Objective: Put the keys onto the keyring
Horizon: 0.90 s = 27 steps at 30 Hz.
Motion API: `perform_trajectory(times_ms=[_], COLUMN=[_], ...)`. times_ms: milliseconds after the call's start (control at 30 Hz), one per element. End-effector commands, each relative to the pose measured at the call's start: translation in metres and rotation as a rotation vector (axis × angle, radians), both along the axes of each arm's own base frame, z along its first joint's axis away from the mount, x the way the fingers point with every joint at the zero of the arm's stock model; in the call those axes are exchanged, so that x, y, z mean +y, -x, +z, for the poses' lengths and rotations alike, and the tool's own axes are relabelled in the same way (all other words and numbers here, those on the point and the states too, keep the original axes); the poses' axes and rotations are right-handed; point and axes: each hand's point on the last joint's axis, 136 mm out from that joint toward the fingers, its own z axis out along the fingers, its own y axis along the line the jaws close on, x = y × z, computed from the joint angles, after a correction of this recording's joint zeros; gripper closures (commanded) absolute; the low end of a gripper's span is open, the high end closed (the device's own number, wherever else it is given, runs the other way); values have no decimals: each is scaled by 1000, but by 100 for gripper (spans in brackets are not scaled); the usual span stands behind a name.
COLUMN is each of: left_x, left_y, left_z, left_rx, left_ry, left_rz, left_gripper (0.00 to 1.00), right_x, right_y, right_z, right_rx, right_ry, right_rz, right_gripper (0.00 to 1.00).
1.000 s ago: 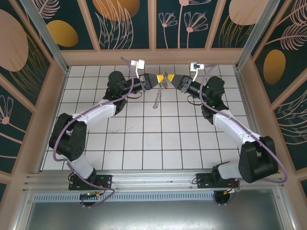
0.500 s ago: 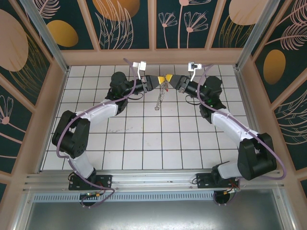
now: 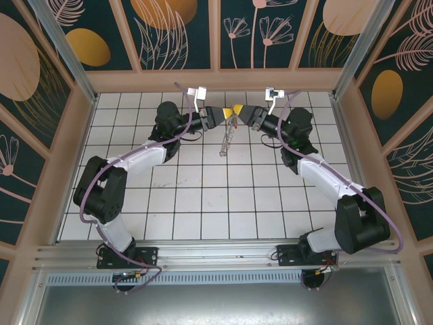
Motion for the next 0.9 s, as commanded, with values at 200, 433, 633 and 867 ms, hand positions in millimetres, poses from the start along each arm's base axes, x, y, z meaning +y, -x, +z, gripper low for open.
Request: perform_trajectory(times_ms=[200, 433, 633, 867], left_x=[2, 2, 2, 1], left_y=[7, 6, 6, 6], left_z=[27, 28, 29, 29], left_rx=[-89, -93, -96, -97], left_ry=[49, 48, 49, 47], left_rz=[-10, -6, -6, -9], left_gripper=[100, 100, 100, 100], right_x=[6, 9, 10, 4], right_y=[6, 10, 12, 12], right_z=[0, -4, -11, -13], right_rx=[-20, -12, 4, 7], right_ry=[-17, -11, -6, -5], right_rz=[36, 57, 60, 35], right_gripper=[64, 67, 67, 66])
